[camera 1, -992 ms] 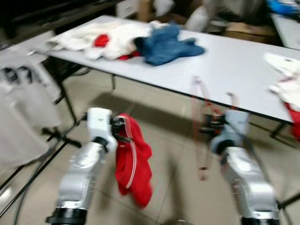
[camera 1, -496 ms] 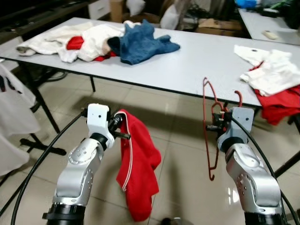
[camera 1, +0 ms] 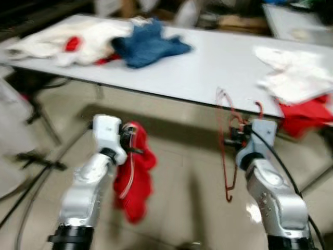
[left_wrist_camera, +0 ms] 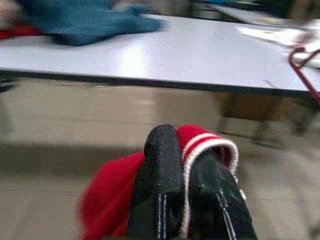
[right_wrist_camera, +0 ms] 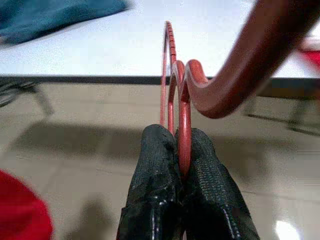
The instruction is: Hang hanger
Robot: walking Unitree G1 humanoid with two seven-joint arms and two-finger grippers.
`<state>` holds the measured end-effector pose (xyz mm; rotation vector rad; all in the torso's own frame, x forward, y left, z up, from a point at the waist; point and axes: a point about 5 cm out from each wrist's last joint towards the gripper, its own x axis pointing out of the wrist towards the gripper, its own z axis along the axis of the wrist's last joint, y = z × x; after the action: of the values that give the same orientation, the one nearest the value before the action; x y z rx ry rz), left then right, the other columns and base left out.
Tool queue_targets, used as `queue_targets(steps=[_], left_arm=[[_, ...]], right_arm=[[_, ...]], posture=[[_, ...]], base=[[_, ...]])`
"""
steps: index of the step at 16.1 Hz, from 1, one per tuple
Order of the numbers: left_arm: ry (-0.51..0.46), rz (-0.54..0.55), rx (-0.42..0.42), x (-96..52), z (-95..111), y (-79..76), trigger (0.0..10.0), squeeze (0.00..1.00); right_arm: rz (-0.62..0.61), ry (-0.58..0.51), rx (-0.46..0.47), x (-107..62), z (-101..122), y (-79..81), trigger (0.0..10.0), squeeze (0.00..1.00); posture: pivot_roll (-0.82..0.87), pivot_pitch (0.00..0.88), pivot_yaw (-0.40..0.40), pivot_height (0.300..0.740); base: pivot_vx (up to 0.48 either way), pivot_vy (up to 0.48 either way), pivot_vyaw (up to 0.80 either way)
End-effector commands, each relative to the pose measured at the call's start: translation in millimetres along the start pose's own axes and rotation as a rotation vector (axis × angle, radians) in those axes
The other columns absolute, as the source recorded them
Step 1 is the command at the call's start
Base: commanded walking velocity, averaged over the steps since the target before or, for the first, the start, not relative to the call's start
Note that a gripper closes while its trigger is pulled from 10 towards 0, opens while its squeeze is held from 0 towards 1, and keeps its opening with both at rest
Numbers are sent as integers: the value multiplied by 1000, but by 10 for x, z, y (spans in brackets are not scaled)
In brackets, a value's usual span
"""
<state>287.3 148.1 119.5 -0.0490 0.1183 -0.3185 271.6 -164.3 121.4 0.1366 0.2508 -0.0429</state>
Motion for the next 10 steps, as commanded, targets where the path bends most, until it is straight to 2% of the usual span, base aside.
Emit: queue_targets(steps=[1, 2, 4, 8, 10], left_arm=[[-40, -6, 27, 15, 114, 17, 10000, 0], [-40, -6, 28, 16, 114, 18, 10000, 0], [-30, -4, 18, 24, 107, 26, 10000, 0], [-20, 9, 4, 35, 105, 50, 10000, 0], [-23, 1, 9, 36, 109, 38, 10000, 0]], right_arm=[[4, -9, 2, -8, 32, 17, 10000, 0], [4, -8, -2, -7, 32, 18, 10000, 0], [-8, 1, -12, -4, 26, 12, 10000, 0], [-12, 8, -6, 4, 21, 12, 10000, 0], [-11, 5, -5, 6, 24, 14, 10000, 0]], posture=[[-59, 0, 16, 740], [-59, 0, 16, 740], [-58, 0, 17, 740], [-58, 0, 18, 740], [-58, 0, 19, 740]], base=[[0, -244, -800], [0, 0, -800], [0, 0, 0], [0, 471, 0], [0, 178, 0]])
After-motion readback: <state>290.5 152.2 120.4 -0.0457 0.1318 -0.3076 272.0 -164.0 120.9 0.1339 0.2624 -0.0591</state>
